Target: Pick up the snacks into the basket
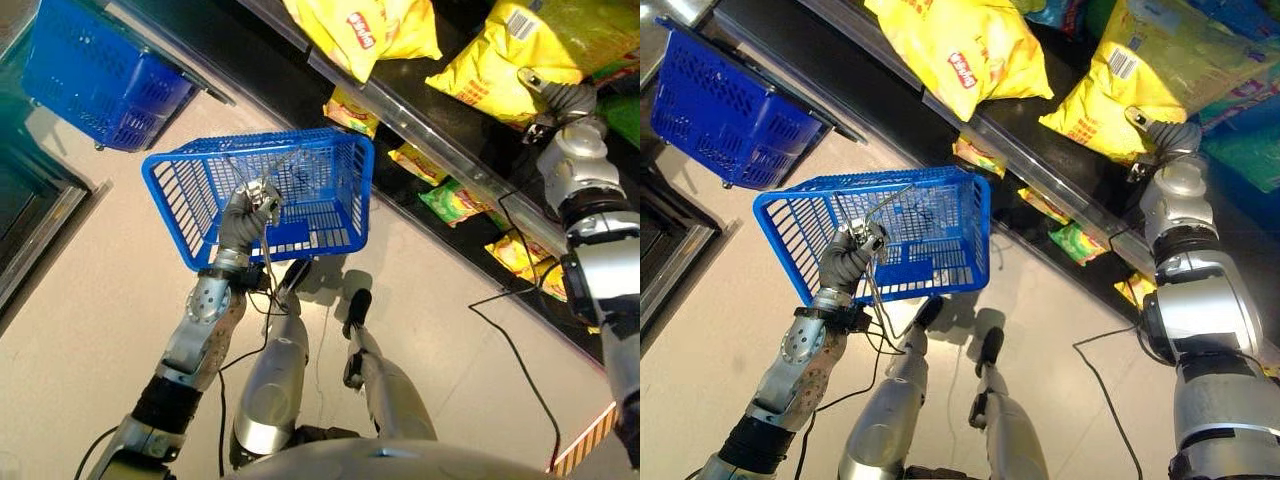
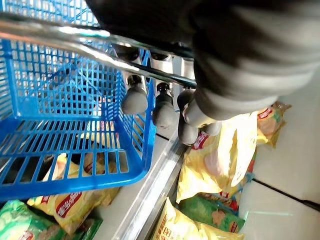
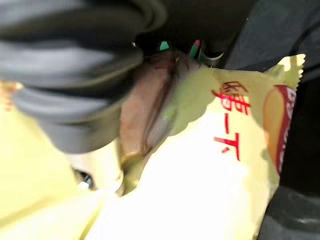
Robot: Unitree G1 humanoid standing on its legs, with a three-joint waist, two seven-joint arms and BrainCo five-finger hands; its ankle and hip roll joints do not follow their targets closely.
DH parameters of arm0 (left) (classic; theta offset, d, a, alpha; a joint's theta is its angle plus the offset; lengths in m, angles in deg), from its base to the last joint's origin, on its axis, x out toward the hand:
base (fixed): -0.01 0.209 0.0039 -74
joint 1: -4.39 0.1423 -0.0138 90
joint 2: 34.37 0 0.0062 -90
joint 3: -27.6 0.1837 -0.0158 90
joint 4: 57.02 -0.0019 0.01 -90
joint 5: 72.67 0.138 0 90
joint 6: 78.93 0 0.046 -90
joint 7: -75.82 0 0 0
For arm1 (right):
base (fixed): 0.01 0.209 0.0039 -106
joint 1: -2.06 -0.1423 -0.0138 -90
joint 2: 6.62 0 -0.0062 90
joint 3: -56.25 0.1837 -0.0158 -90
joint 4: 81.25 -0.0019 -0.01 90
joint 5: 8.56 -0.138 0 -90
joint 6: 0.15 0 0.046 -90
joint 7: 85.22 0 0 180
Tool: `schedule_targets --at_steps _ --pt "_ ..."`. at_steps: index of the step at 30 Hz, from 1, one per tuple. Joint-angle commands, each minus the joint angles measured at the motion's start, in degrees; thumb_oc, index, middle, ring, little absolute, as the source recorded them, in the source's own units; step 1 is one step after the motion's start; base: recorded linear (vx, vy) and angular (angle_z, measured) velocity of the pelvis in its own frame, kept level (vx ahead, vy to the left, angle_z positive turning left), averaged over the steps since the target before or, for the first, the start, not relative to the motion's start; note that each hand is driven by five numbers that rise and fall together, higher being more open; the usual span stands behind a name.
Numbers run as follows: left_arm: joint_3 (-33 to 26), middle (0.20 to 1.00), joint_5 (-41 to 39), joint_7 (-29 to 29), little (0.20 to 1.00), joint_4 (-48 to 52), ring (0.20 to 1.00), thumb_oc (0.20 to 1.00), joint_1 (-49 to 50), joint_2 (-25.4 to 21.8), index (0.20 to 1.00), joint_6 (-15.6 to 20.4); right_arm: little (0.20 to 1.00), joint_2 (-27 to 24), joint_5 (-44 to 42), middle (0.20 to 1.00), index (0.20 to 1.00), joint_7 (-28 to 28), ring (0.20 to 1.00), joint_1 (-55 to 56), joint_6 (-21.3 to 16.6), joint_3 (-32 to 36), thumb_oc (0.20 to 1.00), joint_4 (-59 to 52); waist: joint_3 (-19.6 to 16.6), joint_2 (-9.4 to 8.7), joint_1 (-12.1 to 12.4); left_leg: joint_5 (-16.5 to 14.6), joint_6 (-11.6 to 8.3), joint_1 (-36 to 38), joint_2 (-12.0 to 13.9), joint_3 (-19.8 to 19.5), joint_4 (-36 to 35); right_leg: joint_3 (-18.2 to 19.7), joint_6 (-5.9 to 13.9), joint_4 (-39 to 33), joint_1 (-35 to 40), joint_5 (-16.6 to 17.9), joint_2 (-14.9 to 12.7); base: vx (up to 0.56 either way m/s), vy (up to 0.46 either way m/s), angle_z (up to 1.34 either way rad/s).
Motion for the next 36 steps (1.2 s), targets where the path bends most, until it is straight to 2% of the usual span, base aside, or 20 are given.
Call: schedule_targets --at_steps 1,5,7,8,9,10,11,12,13,15,17,21,24,29,30,32,33,34,35,36 --pt "0.2 0.200 0.3 -1.7 0.200 12.7 0.200 0.200 -2.2 0.6 0.200 6.9 0.200 -1.9 -2.5 0.200 0.200 -0.1 0.200 -2.5 -2.6 -3.0 0.200 -1.7 -3.3 1.16 1.6 -1.0 2.00 3.6 -3.7 -1.0 -4.4 1.2 3.70 1.9 1.9 -3.7 -1.8 0.02 0.015 0.07" --pt "-0.3 0.200 -0.1 -0.8 0.200 12.0 0.200 0.200 -2.5 1.3 0.200 6.7 0.200 1.4 -6.3 0.200 0.200 1.2 0.200 0.8 -4.8 0.0 0.200 -6.6 -3.9 1.13 0.7 -1.3 2.22 4.7 -3.6 -0.9 -4.4 1.5 3.57 1.9 2.8 -4.2 -1.9 0.00 0.002 0.01" --pt "-1.0 0.200 -0.4 -0.1 0.200 11.3 0.200 0.200 -2.4 1.6 0.200 6.6 0.200 3.9 -7.7 0.200 0.200 2.6 0.200 4.6 -7.0 2.2 0.200 -14.1 -4.4 1.09 -0.1 -1.5 2.40 5.4 -3.5 -0.6 -4.5 1.6 3.51 1.9 3.3 -4.2 -2.0 0.00 0.000 0.00" --pt "-1.6 0.200 -0.3 0.2 0.200 11.2 0.200 0.200 -2.2 1.5 0.200 6.4 0.200 4.9 -6.0 0.200 0.200 3.2 0.200 7.0 -7.5 2.6 0.200 -18.1 -4.6 1.06 -0.6 -1.5 2.46 5.7 -3.4 -0.4 -4.6 1.8 3.50 1.8 3.4 -4.2 -2.0 0.00 0.000 0.00" --pt "-2.9 0.200 0.1 0.7 0.200 10.7 0.200 0.200 -2.1 1.9 0.200 6.2 0.200 6.9 -2.2 0.200 0.200 4.6 0.200 13.5 -9.2 4.5 0.200 -29.8 -5.2 1.10 -2.0 -1.7 2.60 6.2 -3.2 0.1 -4.6 2.0 3.46 1.7 3.8 -4.2 -2.0 0.00 0.000 0.00" --pt "-2.8 0.200 0.1 0.7 0.200 10.7 0.200 0.200 -1.9 1.8 0.200 6.2 0.200 7.2 -1.7 0.200 0.200 5.1 0.200 14.3 -9.0 4.8 0.200 -30.7 -5.3 0.99 -1.9 -1.7 2.61 6.3 -3.2 0.1 -4.7 2.0 3.46 1.7 3.8 -4.2 -2.0 0.02 0.023 -0.04" --pt "-3.9 0.200 -0.4 1.2 0.200 9.8 0.200 0.200 -1.7 2.8 0.200 6.3 0.200 10.3 2.2 0.200 0.200 6.6 0.200 21.8 -11.0 8.2 0.200 -40.9 -6.1 1.12 -3.3 -2.3 2.96 7.0 -3.1 1.0 -4.4 2.3 3.45 1.7 4.3 -4.3 -2.3 0.01 0.013 -0.05" --pt "-3.7 0.200 -0.4 1.2 0.200 9.8 0.200 0.200 -1.6 2.7 0.200 6.4 0.200 10.5 2.6 0.200 0.200 6.9 0.200 22.5 -10.8 8.4 0.200 -41.7 -6.3 1.03 -3.1 -2.3 2.98 7.0 -3.1 1.0 -4.4 2.3 3.45 1.6 4.4 -4.3 -2.3 0.02 0.005 -0.04" --pt "-4.1 0.200 -0.8 1.5 0.200 9.2 0.200 0.200 -1.8 3.1 0.200 6.4 0.200 12.3 4.4 0.200 0.200 7.0 0.200 25.6 -11.8 9.7 0.200 -46.2 -6.6 1.15 -3.8 -2.5 3.08 7.3 -3.0 1.3 -4.2 2.6 3.51 1.6 4.6 -4.3 -2.3 0.02 -0.003 -0.11" --pt "-5.0 0.200 -1.0 1.7 0.200 8.5 0.200 0.200 -1.1 3.1 0.200 6.3 0.200 14.6 10.1 0.200 0.200 7.2 0.200 33.9 -11.4 12.0 0.200 -55.7 -7.7 1.06 -4.5 -2.9 3.38 8.2 -2.8 1.9 -4.2 3.0 3.56 1.4 5.3 -4.4 -2.5 0.02 -0.009 -0.20" --pt "-5.7 0.200 -1.4 0.9 0.200 7.8 0.200 0.200 -0.5 3.1 0.200 5.8 0.200 16.4 14.7 0.200 0.200 5.6 0.200 40.9 -11.2 13.8 0.200 -62.5 -9.3 1.09 -5.7 -3.1 3.68 9.4 -2.5 2.7 -4.5 3.2 3.60 1.4 6.1 -4.5 -2.7 0.03 0.002 -0.20" --pt "-6.0 0.200 0.3 -0.8 0.200 7.7 0.200 0.200 -1.4 2.8 0.200 5.4 0.200 16.8 24.1 0.200 0.200 0.7 0.200 50.3 -10.0 13.4 0.200 -70.9 -12.3 1.65 -8.1 -3.5 4.10 12.0 -1.9 4.6 -5.4 4.3 3.79 1.4 7.1 -4.6 -2.8 0.02 0.048 -0.15" --pt "-5.6 0.200 -0.1 -1.6 0.200 7.8 0.200 0.200 -1.5 3.1 0.200 5.2 0.200 17.2 24.5 0.200 0.200 -0.8 0.200 52.4 -9.7 12.9 0.200 -72.1 -12.9 1.74 -8.5 -3.7 4.19 12.5 -1.7 5.0 -5.4 4.8 3.82 1.3 7.4 -4.6 -2.8 0.01 0.040 -0.31" --pt "-3.3 0.200 -1.2 -2.7 0.200 7.7 0.200 0.200 -5.2 3.3 0.200 5.1 0.200 17.3 30.6 0.200 0.200 -4.8 0.200 56.3 -8.4 6.0 0.200 -69.4 -13.9 2.21 -10.4 -4.3 4.50 12.9 -1.5 6.4 -4.8 6.7 3.72 2.1 6.9 -4.7 -2.8 -0.03 0.038 -0.16" --pt "-1.9 0.200 -2.4 -2.7 0.200 7.7 0.200 0.200 -6.8 4.1 0.200 5.0 0.200 16.9 32.5 0.200 0.200 -5.9 0.200 56.3 -7.8 2.8 0.200 -66.8 -13.6 2.16 -10.7 -4.3 4.53 12.6 -1.7 6.4 -4.5 6.8 3.67 2.4 6.4 -4.7 -2.8 -0.04 0.016 -0.19" --pt "-1.1 0.200 -2.7 -2.7 0.200 7.8 0.200 0.200 -8.0 4.3 0.200 4.8 0.200 16.4 34.8 0.200 0.200 -6.0 0.200 55.7 -7.6 1.3 0.200 -66.4 -13.2 2.22 -10.8 -4.3 4.51 12.2 -1.8 6.4 -4.2 6.8 3.62 2.6 6.0 -4.7 -2.8 -0.07 0.004 -0.04" --pt "0.6 0.200 -4.0 -2.7 0.200 8.0 0.200 0.200 -10.3 4.8 0.200 4.8 0.200 16.1 36.6 0.200 0.200 -6.0 0.200 54.2 -7.4 -1.7 0.200 -63.3 -11.9 2.38 -10.8 -4.2 4.43 11.2 -2.1 6.2 -3.5 6.5 3.61 3.3 5.0 -4.7 -2.9 -0.09 0.002 0.03" --pt "0.6 0.200 -4.1 -2.7 0.200 7.9 0.200 0.200 -10.4 4.8 0.200 4.9 0.200 16.1 36.7 0.200 0.200 -6.0 0.200 54.0 -7.6 -1.8 0.200 -63.0 -11.9 2.39 -10.9 -4.3 4.43 11.0 -2.1 6.2 -3.4 6.5 3.62 3.4 4.9 -4.8 -2.9 -0.15 -0.004 0.02" --pt "3.5 0.200 -5.4 -2.5 0.200 7.4 0.200 0.200 -13.5 5.8 0.200 4.8 0.200 15.9 40.4 0.200 0.200 -5.0 0.200 50.9 -7.1 -6.0 0.200 -59.1 -10.2 2.71 -10.6 -4.0 4.26 9.5 -2.5 6.0 -2.6 6.1 3.53 4.1 3.6 -4.7 -3.0 -0.09 -0.006 0.00" --pt "3.5 0.200 -5.4 -2.5 0.200 7.3 0.200 0.200 -13.7 5.8 0.200 4.9 0.200 15.9 40.5 0.200 0.200 -4.9 0.200 50.7 -7.2 -6.1 0.200 -58.9 -10.1 2.72 -10.6 -4.0 4.26 9.3 -2.5 6.0 -2.5 6.1 3.54 4.2 3.5 -4.7 -3.0 -0.13 -0.011 0.00"
